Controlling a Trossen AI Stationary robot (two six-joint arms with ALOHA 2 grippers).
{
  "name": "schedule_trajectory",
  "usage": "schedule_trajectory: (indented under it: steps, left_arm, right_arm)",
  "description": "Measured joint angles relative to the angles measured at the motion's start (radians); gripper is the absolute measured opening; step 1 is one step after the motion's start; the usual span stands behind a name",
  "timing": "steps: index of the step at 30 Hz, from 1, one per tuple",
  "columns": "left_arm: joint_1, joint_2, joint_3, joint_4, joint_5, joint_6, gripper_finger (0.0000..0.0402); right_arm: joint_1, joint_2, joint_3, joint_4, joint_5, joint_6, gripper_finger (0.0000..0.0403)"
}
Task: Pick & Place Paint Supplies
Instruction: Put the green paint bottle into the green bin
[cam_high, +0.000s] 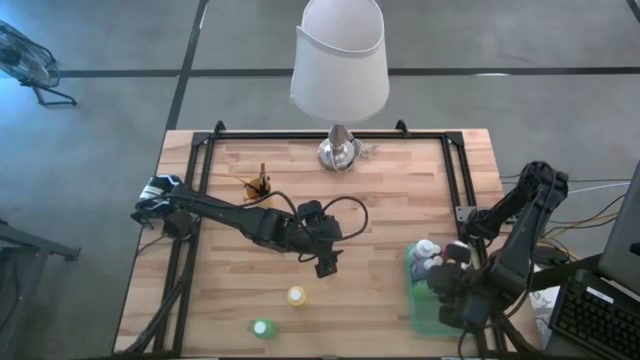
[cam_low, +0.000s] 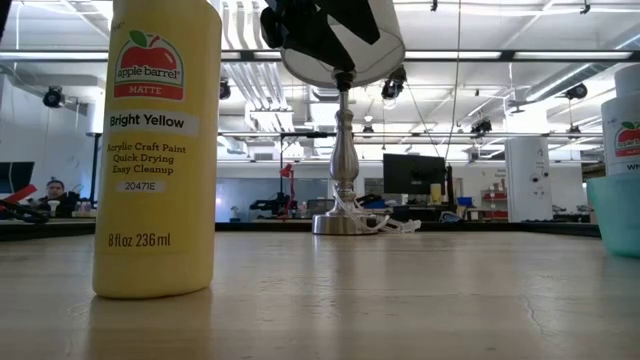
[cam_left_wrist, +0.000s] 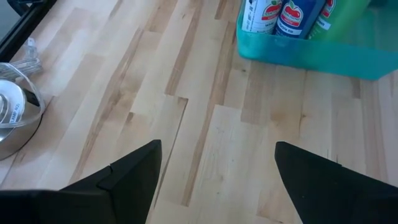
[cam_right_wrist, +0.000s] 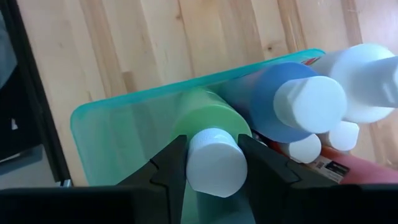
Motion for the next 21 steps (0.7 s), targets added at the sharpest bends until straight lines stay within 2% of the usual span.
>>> schedule_trajectory:
  steps: [9, 16, 21]
  left_arm:
    - [0.000, -0.001, 0.000, 0.002, 0.000, 0.000, 0.0317]
    - [0.000, -0.001, 0.000, 0.005, 0.000, 0.000, 0.0317]
    - [0.000, -0.001, 0.000, 0.005, 0.000, 0.000, 0.0316]
  right_arm:
    - [-0.004, 0.024, 0.001, 0.019, 0.005, -0.021, 0.0117]
    - [-0.007, 0.019, 0.000, 0.020, 0.008, -0.031, 0.0178]
    - [-0.009, 0.019, 0.000, 0.021, 0.031, -0.043, 0.0203]
